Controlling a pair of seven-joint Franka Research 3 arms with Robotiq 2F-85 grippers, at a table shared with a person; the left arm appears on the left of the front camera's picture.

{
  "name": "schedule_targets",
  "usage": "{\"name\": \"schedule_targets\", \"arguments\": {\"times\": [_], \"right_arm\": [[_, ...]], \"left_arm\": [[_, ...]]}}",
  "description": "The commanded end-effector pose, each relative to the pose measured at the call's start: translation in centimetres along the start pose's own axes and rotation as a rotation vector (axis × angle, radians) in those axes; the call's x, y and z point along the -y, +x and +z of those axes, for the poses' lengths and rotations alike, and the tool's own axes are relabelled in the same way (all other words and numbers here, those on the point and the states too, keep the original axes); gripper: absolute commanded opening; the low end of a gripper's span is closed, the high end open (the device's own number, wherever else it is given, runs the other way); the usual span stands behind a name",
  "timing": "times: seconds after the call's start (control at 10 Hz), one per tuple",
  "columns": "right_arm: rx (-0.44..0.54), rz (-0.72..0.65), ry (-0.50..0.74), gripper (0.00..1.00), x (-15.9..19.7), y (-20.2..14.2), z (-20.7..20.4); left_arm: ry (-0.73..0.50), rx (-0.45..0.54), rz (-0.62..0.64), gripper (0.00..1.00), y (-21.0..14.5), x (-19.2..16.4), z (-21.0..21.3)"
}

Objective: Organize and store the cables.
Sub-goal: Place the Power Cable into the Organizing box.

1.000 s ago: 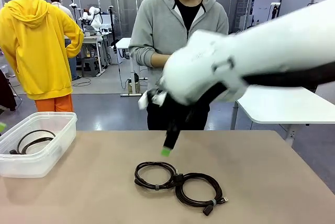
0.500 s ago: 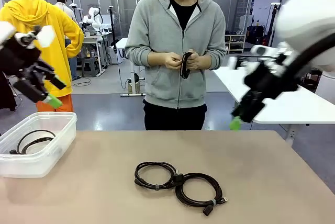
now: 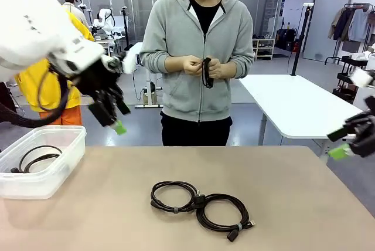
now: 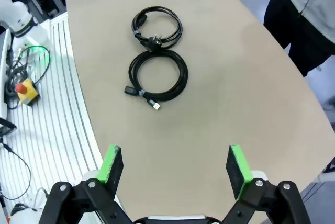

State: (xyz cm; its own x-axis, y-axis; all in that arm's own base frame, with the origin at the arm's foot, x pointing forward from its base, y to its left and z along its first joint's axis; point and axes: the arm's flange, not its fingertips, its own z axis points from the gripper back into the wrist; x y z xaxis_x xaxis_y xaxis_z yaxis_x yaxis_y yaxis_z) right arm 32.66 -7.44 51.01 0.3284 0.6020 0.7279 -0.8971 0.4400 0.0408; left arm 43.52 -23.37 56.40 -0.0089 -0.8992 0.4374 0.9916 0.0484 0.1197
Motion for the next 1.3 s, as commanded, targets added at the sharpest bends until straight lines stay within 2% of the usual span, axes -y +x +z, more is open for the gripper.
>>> {"name": "schedule_targets", "arguments": {"times": [0.0, 0.2, 0.3, 0.5, 0.6, 0.7, 1.2], "right_arm": [[0.056, 0.104, 0.002, 1.00, -2.4, -2.6, 0.8], [0.089, 0.123, -0.029, 1.00, -3.7, -5.5, 3.2], [0.023, 0.048, 0.018, 1.00, -3.6, -6.8, 4.3], [-0.008, 0.018, 0.054, 1.00, -3.8, -7.4, 5.4], [-0.029, 0.004, 0.074, 1.00, -3.3, -7.1, 5.2], [0.018, 0.038, 0.031, 1.00, -3.2, -7.1, 5.4], [0.018, 0.038, 0.031, 1.00, -3.2, -7.1, 5.4]], "left_arm": [[-0.058, -0.088, 0.121, 1.00, 0.5, -0.8, -3.3], [-0.093, -0.100, 0.099, 1.00, 1.3, -1.7, -7.3], [-0.115, -0.111, 0.084, 1.00, 2.0, -2.3, -9.5], [-0.133, -0.089, 0.070, 1.00, 2.9, -2.7, -11.9], [-0.162, -0.033, 0.053, 1.00, 2.5, -2.6, -12.3], [-0.149, -0.093, 0.085, 1.00, 2.0, -1.9, -11.7], [-0.151, -0.080, 0.084, 1.00, 2.2, -2.4, -12.0]]}}
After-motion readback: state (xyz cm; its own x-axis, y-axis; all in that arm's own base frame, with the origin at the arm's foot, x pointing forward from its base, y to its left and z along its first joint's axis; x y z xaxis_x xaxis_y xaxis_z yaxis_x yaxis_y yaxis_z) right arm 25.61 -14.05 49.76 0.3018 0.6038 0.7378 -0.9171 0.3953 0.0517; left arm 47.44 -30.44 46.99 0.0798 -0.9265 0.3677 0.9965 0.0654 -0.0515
